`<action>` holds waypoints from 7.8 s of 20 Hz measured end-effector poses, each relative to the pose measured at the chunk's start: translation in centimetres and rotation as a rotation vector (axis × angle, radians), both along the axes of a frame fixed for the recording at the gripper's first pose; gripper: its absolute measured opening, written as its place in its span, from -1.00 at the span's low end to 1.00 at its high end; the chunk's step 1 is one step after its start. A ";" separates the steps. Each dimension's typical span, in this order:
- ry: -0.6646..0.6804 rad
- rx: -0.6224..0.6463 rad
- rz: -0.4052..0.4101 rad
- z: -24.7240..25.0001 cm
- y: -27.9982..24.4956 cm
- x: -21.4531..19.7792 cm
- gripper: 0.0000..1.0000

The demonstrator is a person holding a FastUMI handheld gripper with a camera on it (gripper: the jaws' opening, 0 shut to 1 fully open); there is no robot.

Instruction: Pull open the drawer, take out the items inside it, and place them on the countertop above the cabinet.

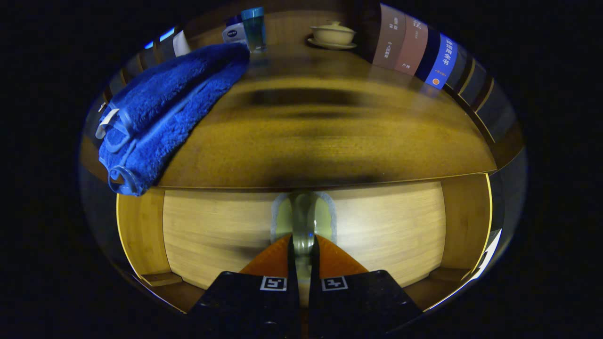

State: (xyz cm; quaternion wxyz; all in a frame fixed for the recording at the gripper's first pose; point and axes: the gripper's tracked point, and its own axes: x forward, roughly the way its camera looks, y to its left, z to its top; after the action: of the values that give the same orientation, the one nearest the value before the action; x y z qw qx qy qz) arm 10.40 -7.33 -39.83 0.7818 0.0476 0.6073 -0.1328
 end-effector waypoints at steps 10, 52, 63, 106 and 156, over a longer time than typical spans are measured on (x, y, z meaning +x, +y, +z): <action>-0.167 0.013 0.019 7.0 0.8 -3.1 -0.77; -0.394 0.051 0.006 15.0 -1.6 14.9 0.99; -0.797 0.072 0.080 23.9 2.2 2.5 0.99; -0.916 -0.108 0.010 8.9 2.9 -10.0 0.97; -0.880 -0.130 0.032 14.9 1.1 -1.6 0.98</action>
State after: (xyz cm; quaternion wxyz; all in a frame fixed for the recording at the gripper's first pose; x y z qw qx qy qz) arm 8.82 -6.27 -24.92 0.9692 0.0408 0.2077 -0.1258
